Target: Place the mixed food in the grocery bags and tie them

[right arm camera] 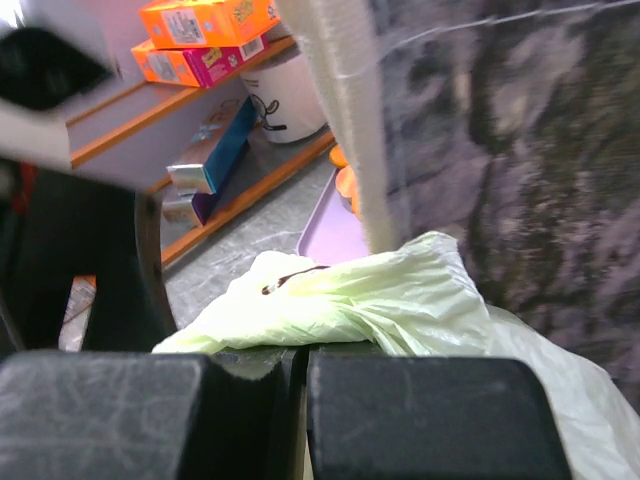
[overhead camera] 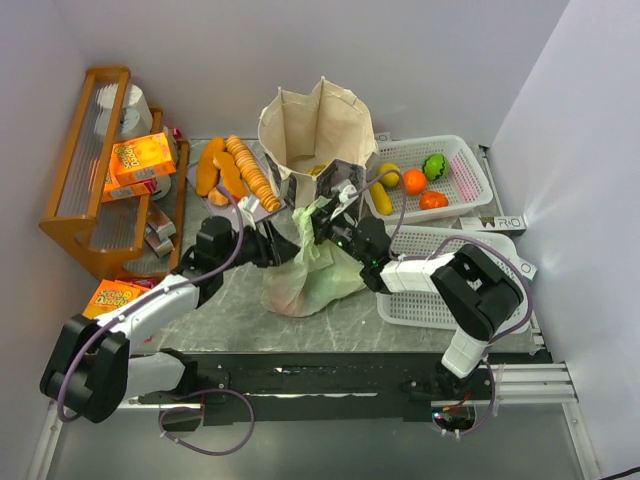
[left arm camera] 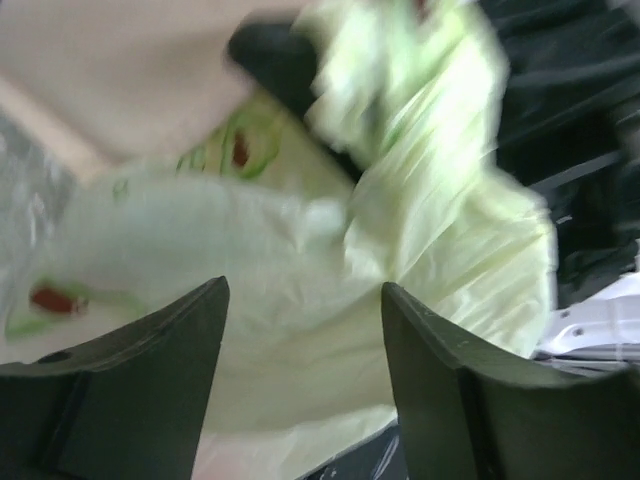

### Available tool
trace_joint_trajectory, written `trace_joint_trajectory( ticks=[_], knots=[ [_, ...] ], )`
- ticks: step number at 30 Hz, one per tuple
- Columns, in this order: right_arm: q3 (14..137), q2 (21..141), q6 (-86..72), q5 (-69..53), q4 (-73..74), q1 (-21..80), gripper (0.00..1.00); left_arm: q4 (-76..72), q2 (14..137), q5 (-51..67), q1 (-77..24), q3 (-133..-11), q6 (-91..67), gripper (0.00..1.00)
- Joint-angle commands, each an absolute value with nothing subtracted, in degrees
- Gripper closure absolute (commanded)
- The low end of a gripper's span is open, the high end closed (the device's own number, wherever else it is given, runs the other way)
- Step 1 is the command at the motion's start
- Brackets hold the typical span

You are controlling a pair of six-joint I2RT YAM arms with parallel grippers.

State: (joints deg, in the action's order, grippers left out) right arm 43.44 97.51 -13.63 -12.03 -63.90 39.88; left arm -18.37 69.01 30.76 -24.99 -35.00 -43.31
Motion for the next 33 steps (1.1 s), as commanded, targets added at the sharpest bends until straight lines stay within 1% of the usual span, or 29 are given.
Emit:
trace_joint_trajectory(
  ticks=[1, 3, 7, 14, 19, 21, 22, 24, 26, 27, 30, 33],
  knots=[
    [41.67, 97.99, -13.01, -13.61, -75.75, 41.39, 1.00, -19.87, 65.48, 24.97, -25.67, -31.47, -40.97, 0.30],
    [40.17, 98.35, -14.32, -15.19, -80.41, 41.40, 1.00, -19.34, 64.08, 22.95, -24.97, -31.12, -38.42, 0.30],
    [36.84, 98.35, -15.03, -18.09, -83.14, 41.66, 1.00, -20.91, 60.21, 21.19, -23.03, -30.06, -36.91, 0.26],
    [35.16, 96.59, -15.03, -21.35, -83.05, 41.75, 1.00, -25.13, 60.11, 27.85, -20.39, -33.31, -37.09, 0.26],
    [34.45, 95.80, -14.94, -20.57, -83.41, 42.36, 1.00, -28.48, 61.52, 30.50, -20.21, -33.40, -38.06, 0.30],
    [34.37, 95.28, -13.98, -19.96, -82.53, 43.06, 1.00, -28.91, 62.31, 31.11, -20.21, -33.66, -38.58, 0.33],
    [34.19, 94.93, -13.71, -19.78, -82.36, 43.33, 1.00, -28.83, 62.84, 32.07, -20.21, -34.27, -38.76, 0.34],
    [34.19, 94.75, -13.45, -19.60, -82.00, 43.42, 1.00, -29.26, 64.68, 32.95, -20.30, -34.89, -39.63, 0.39],
    [34.28, 94.83, -13.36, -19.60, -81.91, 43.51, 1.00, -31.02, 65.91, 33.84, -20.30, -34.98, -40.51, 0.41],
    [34.36, 94.92, -13.36, -19.60, -81.91, 43.59, 1.00, -31.29, 66.18, 33.75, -20.30, -34.98, -40.95, 0.47],
    [34.45, 94.83, -13.27, -19.60, -82.00, 43.86, 1.00, -30.94, 67.58, 33.84, -20.30, -35.51, -41.13, 0.52],
    [34.54, 94.57, -12.92, -19.51, -81.56, 43.86, 1.00, -31.20, 68.38, 34.28, -20.30, -35.86, -41.57, 0.54]
  ],
)
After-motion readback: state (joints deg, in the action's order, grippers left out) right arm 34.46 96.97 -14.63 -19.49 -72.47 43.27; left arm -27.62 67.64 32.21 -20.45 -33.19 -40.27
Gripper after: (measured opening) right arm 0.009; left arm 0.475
